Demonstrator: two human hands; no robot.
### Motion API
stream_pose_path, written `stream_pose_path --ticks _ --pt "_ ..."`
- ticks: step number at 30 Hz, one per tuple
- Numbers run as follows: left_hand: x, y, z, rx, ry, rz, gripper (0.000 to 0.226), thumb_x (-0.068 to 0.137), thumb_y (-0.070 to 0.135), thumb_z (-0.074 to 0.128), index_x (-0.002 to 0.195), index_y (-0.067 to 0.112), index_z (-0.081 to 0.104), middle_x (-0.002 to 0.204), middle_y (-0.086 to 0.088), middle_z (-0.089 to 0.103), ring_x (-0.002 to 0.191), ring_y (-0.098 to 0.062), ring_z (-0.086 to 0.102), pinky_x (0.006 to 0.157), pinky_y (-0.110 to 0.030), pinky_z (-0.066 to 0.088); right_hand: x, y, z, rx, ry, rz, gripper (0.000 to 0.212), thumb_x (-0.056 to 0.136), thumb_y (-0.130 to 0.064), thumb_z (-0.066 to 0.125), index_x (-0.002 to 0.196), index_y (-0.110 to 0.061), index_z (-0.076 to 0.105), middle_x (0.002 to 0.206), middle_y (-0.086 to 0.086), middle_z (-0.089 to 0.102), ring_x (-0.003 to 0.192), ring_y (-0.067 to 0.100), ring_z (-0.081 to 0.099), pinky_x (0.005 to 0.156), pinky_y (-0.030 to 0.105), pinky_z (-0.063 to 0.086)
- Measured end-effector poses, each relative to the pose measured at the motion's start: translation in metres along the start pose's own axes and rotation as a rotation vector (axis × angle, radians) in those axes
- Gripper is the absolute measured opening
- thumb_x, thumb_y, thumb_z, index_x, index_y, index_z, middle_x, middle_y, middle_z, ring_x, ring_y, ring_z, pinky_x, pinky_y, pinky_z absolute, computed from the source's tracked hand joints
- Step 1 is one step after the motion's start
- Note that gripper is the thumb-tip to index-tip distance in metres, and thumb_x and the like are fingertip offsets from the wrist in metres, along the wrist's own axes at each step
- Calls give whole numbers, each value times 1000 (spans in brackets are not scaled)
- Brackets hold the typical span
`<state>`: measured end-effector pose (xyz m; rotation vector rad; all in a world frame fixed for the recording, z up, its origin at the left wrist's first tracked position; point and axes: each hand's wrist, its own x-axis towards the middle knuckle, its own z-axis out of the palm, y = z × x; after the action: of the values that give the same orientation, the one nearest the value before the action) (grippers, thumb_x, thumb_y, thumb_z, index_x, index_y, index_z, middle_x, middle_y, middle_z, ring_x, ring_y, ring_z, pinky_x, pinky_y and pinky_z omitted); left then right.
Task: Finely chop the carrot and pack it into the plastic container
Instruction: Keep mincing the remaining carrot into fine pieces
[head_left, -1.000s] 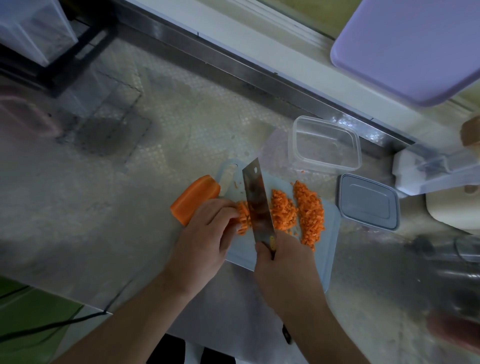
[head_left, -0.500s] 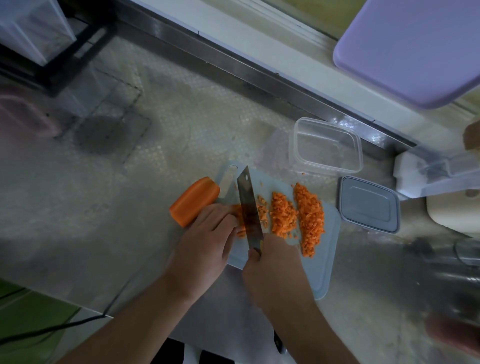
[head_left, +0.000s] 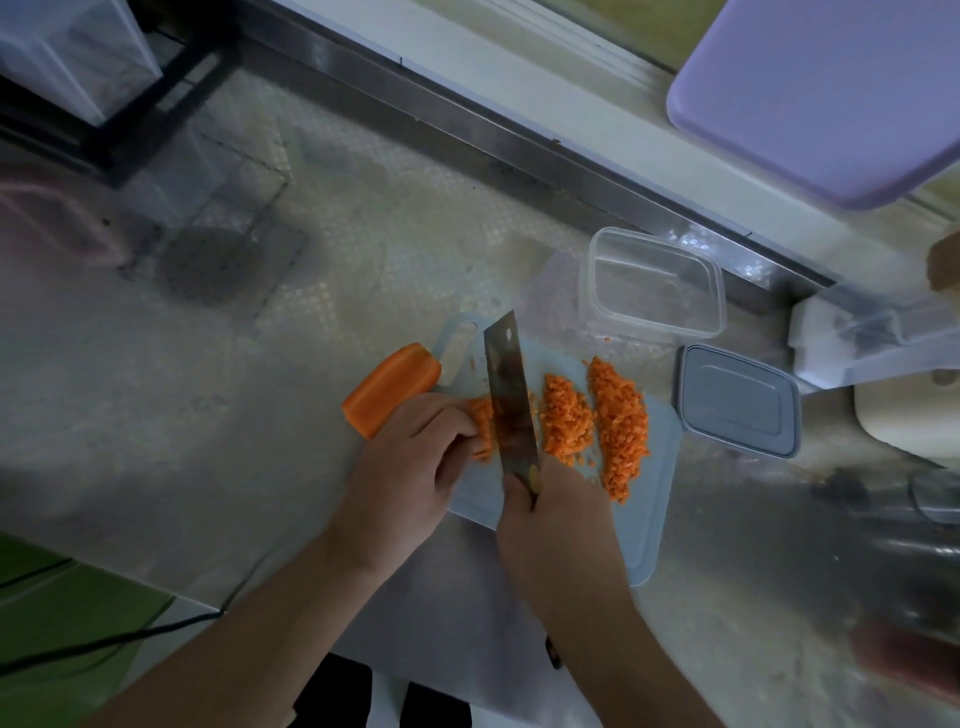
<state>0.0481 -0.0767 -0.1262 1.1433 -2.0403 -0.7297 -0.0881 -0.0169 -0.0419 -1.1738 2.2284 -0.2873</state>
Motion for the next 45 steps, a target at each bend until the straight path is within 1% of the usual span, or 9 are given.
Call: stream_pose_path --ticks 5,9,13,16,20,26,31,37,45 --pt "-1 2 2 -9 24 8 6 95 9 74 91 9 70 105 2 68 103 -19 65 89 -33 53 -2 -4 -3 -1 -55 11 22 100 -29 51 78 -25 50 73 -4 58 65 13 57 52 27 37" --pt "-1 3 1 16 34 18 7 93 4 75 92 9 70 104 1 68 104 -19 64 92 -27 51 -1 -4 3 -28 -72 30 18 98 -30 50 82 -24 51 78 -2 59 70 17 59 55 30 42" --pt "-3 4 1 59 21 44 9 92 1 76 92 8 71 100 -1 68 100 -19 61 91 -25 49 4 -10 3 -119 -110 56 19 95 -24 51 78 -25 44 82 -3 55 74 15 55 53 26 35" --pt "-3 2 2 85 5 39 6 94 2 72 92 8 70 99 -2 66 99 -22 62 89 -31 50 7 -16 9 -122 -105 65 5 91 -22 50 86 -23 51 86 0 57 80 21 59 62 32 44" --pt "-2 3 -1 72 -31 49 2 99 8 70 97 10 71 104 0 65 104 -20 62 92 -32 52 0 -14 13 -41 -31 29 11 96 -30 48 94 -24 57 86 0 61 82 24 61 73 43 56" --pt "2 1 -11 29 -91 67 12 101 8 63 107 11 72 113 1 66 113 -16 61 100 -26 48 -4 -6 5 25 21 16 22 99 -31 49 77 -27 50 72 -6 57 66 16 57 54 31 42" --pt "2 0 -11 24 -58 74 7 96 5 69 101 9 73 110 1 67 109 -16 62 100 -18 44 -6 -7 7 20 6 18 20 98 -30 48 79 -25 52 73 -4 58 65 15 57 53 29 39" --pt "1 -5 -8 22 -53 77 11 94 -1 71 98 9 72 106 2 66 105 -18 61 96 -23 46 -3 -13 11 -40 -51 42 20 96 -24 46 75 -25 47 76 -4 57 67 14 55 53 27 35" --pt "2 -2 -9 40 -60 79 14 99 3 61 100 9 73 106 0 66 104 -17 60 95 -18 44 -1 -26 14 -98 -72 70 5 92 -25 49 88 -23 53 86 -2 59 81 22 60 69 37 53"
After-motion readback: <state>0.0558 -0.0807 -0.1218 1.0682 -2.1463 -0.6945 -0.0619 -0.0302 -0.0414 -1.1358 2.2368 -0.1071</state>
